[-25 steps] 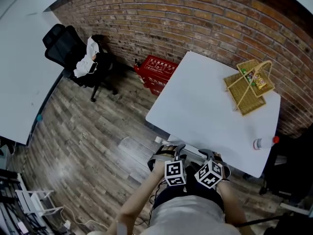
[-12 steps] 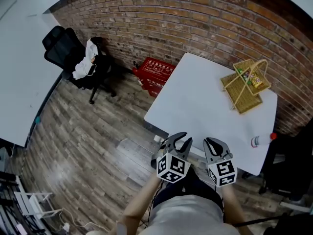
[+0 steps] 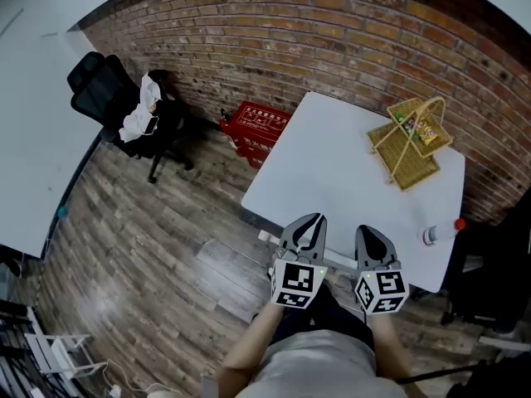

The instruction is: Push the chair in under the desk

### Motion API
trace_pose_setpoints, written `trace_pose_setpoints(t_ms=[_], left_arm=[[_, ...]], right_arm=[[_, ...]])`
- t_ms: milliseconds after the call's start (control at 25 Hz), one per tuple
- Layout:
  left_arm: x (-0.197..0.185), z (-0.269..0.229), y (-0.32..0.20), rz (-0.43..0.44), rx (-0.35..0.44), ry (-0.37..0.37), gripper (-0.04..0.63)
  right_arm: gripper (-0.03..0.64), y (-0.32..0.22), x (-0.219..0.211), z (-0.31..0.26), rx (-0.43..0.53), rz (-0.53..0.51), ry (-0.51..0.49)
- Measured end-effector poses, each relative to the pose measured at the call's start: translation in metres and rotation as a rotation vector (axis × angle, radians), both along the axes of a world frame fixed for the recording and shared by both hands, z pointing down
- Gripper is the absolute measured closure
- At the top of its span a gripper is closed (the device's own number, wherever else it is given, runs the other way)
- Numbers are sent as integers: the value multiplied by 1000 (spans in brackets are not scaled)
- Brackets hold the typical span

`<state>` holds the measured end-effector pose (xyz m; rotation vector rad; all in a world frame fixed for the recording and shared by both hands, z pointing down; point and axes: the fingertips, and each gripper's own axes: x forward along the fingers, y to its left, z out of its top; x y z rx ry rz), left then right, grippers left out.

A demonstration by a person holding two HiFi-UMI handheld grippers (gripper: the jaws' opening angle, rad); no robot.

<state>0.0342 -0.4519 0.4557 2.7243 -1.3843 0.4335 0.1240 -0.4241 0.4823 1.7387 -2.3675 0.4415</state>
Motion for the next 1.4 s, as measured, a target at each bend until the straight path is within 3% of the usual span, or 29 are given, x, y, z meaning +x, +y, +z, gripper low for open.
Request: trace_pose_setpoints(t_ms=[360, 1400], left_arm=[[10, -7, 3, -37, -27, 90, 565], [25, 2, -4, -26, -41, 56, 565]], right_arm=[[601, 2, 8, -14, 48, 62, 20], [601, -7, 21, -8, 31, 120, 21]])
